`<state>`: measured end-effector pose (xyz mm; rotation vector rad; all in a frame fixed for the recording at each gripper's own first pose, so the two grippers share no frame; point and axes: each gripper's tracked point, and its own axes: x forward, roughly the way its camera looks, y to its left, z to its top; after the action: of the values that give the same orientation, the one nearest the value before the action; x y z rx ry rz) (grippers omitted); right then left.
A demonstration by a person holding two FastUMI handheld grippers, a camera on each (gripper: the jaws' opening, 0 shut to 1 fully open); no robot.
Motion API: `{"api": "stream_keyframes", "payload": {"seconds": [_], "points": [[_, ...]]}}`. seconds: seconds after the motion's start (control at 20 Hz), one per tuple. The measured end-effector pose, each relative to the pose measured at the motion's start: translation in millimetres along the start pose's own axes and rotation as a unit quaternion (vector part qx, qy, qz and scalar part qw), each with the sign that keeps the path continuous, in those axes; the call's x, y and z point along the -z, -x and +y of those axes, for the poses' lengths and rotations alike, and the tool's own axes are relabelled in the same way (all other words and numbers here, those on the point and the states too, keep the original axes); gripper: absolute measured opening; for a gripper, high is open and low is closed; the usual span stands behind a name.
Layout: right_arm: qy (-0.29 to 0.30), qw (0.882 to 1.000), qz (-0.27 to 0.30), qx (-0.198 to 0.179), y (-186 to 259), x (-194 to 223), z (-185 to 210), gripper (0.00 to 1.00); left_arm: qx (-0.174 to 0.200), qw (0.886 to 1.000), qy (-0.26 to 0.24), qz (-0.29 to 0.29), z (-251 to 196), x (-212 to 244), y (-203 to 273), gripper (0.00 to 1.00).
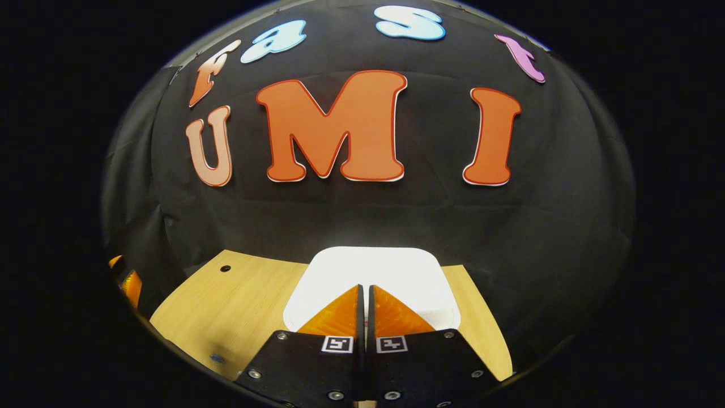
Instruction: Press the lid of the desktop garbage bin to open it, pick up the crumpled paper on the desktop and throw it into the bin, then pick up the pop can on the desktop and drop it into the bin, and finally close the garbage bin lid.
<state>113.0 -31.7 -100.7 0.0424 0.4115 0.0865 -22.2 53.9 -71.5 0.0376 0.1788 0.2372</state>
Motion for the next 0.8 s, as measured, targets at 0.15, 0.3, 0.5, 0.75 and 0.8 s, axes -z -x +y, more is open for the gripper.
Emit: {"api": "stream_keyframes", "payload": {"seconds": [0.15,0.3,0.5,0.75,0.8], "points": [[-0.002,1.0,0.02,-0.009,-10,10,0,0.0,-0.001,1.0,0.001,0.007,0,4,-1,1.0],[0.002,0.999,0.045,-0.013,-19,20,0,0.0,-0.007,1.0,0.0,0.009,2,7,-3,1.0],[0.004,0.998,0.066,-0.01,-21,26,-2,0.01,-0.012,1.0,-0.002,0.012,3,8,-5,1.0],[-0.002,0.997,0.072,-0.019,-18,29,2,0.01,-0.004,1.0,-0.004,0.015,-5,8,-6,1.0],[-0.003,0.997,0.072,-0.019,-17,29,2,0.01,-0.002,1.0,-0.007,0.015,-7,9,-6,1.0]]}}
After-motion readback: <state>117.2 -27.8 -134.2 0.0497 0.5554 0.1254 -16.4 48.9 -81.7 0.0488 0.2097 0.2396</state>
